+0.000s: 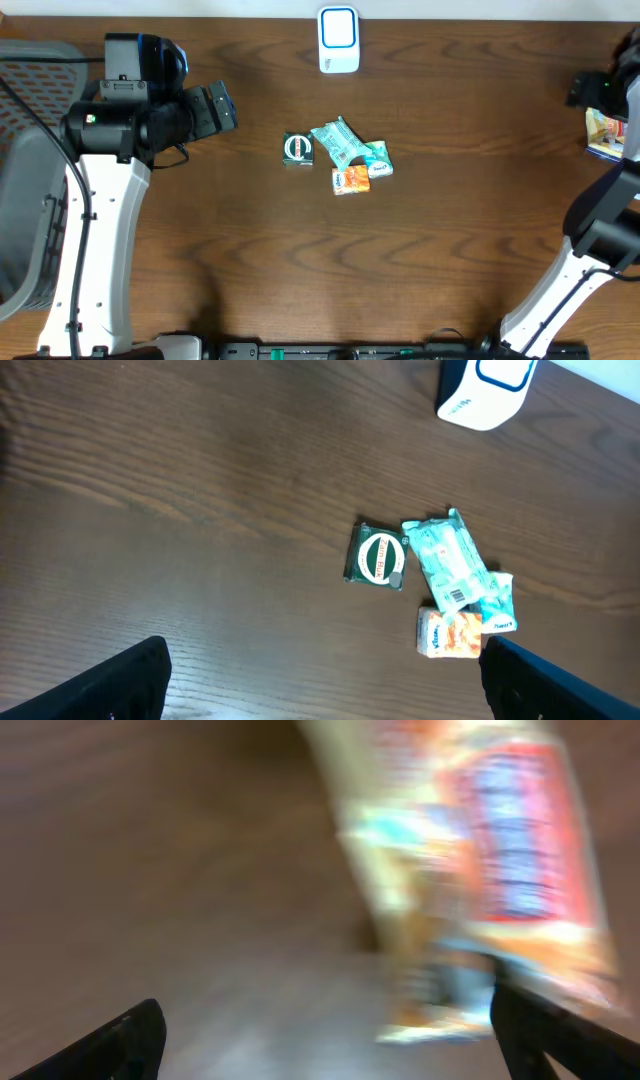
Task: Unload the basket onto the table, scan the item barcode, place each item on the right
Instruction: 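Move the snack bag right and drop it at the table's right edge, then grasp the green tissue pack with the right gripper and lift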
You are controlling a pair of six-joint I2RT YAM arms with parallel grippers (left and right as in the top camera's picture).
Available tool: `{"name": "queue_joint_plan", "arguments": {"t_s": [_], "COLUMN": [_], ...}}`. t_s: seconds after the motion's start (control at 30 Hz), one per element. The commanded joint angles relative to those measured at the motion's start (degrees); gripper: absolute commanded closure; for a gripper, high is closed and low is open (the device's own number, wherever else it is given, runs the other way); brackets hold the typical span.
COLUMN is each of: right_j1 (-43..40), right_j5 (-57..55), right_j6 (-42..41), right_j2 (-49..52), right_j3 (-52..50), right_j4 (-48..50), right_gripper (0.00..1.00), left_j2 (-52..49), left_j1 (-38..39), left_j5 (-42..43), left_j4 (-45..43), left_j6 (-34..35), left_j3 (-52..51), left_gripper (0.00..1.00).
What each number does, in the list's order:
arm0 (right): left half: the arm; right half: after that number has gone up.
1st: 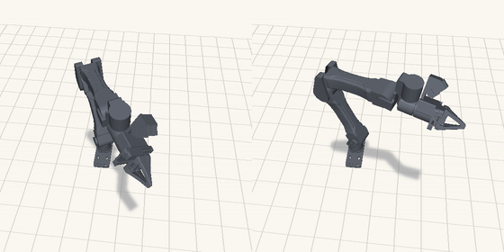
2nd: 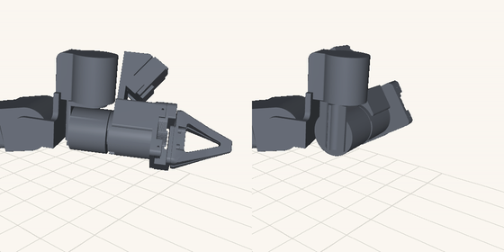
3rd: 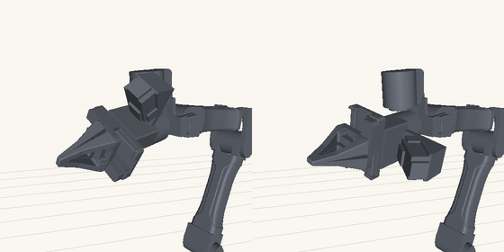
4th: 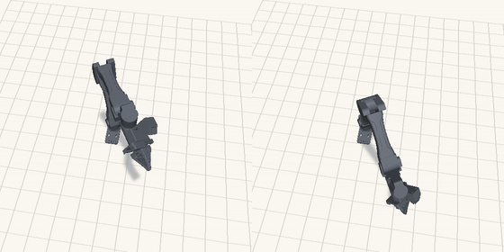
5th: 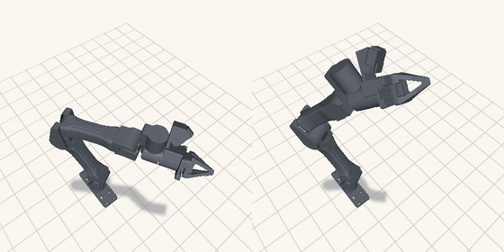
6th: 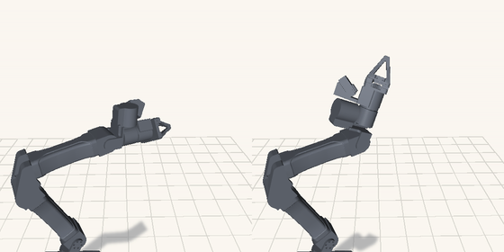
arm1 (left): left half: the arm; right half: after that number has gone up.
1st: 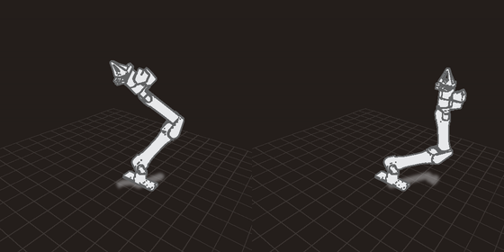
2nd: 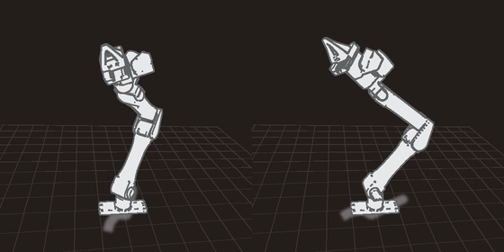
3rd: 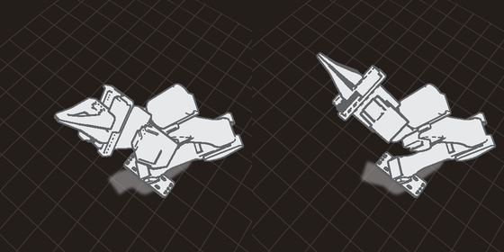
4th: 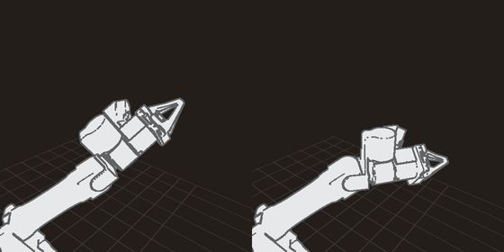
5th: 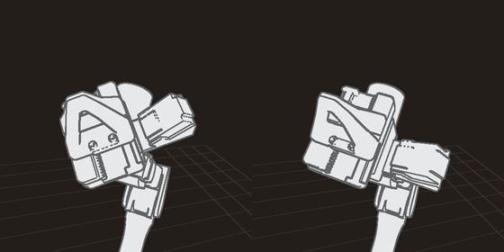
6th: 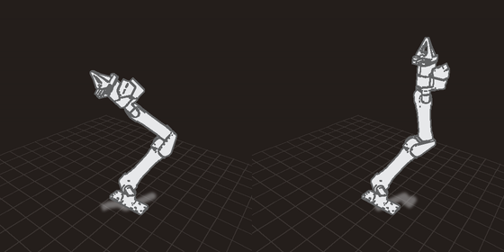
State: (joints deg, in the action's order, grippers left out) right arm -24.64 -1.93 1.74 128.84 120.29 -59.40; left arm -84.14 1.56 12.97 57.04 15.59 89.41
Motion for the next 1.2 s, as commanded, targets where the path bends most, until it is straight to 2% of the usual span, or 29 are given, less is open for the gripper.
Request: {"name": "queue_joint_plan", "arguments": {"t_s": [0.0, 0.13, 0.33, 0.53, 0.63, 0.73, 0.8, 0.87, 0.93, 1.0, 1.07, 1.17], "right_j1": [2.75, 7.69, 18.97, 29.81, 33.35, 35.04, 35.28, 35.26, 35.36, 35.58, 35.63, 35.63], "right_j5": [22.16, 30.67, 32.33, 27.61, 24.96, 24.98, 25.31, 27.67, 29.97, 31.06, 31.52, 33.92], "right_j6": [0.26, -1.03, -1.03, -0.83, -3.48, -6.01, -5.99, -5.97, -5.97, -5.99, -6.01, -5.99], "right_j2": [-1.38, -1.38, -1.38, -1.31, -1.31, -1.31, -1.31, -1.29, -1.31, -1.31, -1.31, -1.31], "right_j3": [0.57, -1.66, -8.52, -15.54, -18.23, -20.65, -22.16, -24.15, -26.27, -29.09, -31.17, -32.85], "right_j4": [-0.24, -1.38, -4.48, -2.05, 0.44, 1.9, 1.97, 2.8, 4.07, 5.68, 7.26, 8.0], "right_gripper": [0.23, 0.22, 0.01, 0.01, 0.03, 0.11, 0.25, 0.33, 0.37, 0.49, 0.55, 0.85], "left_j2": [-0.11, -0.11, -0.11, -0.11, -0.11, -0.11, -0.11, -0.11, -0.11, -0.11, -0.11, -0.11], "left_j1": [-0.22, -0.22, -0.2, -0.2, -0.2, -0.22, -0.2, -0.2, -0.2, -0.22, -0.2, -0.2], "left_j5": [-0.2, -0.2, -0.2, -0.2, -0.2, -0.2, -0.2, -0.2, -0.2, -0.2, -0.2, -0.2], "left_j4": [0.15, 0.15, 0.15, 0.15, 0.15, 0.15, 0.15, 0.15, 0.15, 0.15, 0.15, 0.15], "left_j6": [-0.35, -0.37, -0.37, -0.35, -0.37, -0.35, -0.35, -0.35, -0.35, -0.35, -0.35, -0.37], "left_j3": [0.22, 0.22, 0.22, 0.22, 0.22, 0.22, 0.22, 0.22, 0.22, 0.22, 0.22, 0.22], "left_gripper": [0.02, 0.02, 0.02, 0.02, 0.02, 0.02, 0.02, 0.02, 0.02, 0.02, 0.02, 0.02]}}
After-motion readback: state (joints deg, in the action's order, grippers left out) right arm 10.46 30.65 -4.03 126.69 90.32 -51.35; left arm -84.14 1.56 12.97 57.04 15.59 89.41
